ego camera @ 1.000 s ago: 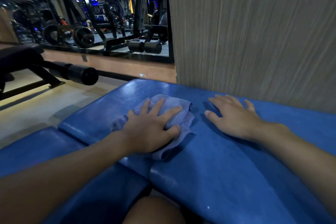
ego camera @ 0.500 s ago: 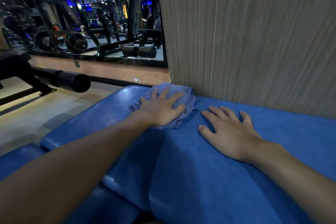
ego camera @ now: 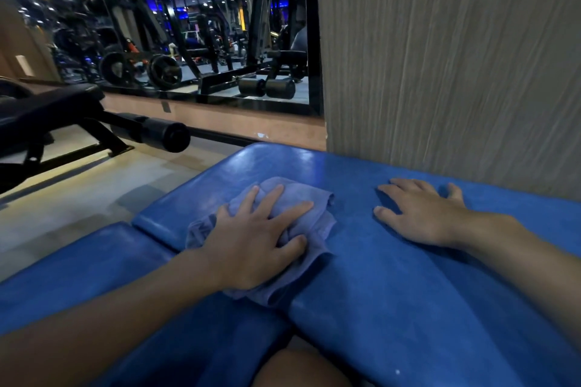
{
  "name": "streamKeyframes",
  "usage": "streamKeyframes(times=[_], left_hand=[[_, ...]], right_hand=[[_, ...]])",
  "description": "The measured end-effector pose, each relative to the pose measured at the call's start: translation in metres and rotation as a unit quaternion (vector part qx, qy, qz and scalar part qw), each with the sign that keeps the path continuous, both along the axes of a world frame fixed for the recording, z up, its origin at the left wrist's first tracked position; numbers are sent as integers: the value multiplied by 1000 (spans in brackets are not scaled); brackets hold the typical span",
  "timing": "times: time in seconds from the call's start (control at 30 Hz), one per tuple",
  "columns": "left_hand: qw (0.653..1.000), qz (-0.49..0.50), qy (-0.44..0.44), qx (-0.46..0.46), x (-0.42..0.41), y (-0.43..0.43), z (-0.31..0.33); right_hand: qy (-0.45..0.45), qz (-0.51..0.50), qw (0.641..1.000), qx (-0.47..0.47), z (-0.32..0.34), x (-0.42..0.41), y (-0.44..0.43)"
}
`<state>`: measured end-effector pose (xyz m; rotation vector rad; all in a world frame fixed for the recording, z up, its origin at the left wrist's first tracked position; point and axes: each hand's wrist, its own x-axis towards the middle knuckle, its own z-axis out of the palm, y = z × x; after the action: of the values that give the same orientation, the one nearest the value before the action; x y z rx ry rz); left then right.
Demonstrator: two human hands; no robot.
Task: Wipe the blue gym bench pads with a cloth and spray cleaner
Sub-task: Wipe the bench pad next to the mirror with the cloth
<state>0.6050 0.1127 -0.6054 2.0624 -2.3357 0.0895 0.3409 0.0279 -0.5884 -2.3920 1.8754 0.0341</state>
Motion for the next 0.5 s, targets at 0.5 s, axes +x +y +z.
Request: streamKeyframes(times=[0.5], left_hand=[[999, 8, 41, 25, -36, -184, 8]], right_hand=[[-40, 32, 998, -39, -19, 21, -15]])
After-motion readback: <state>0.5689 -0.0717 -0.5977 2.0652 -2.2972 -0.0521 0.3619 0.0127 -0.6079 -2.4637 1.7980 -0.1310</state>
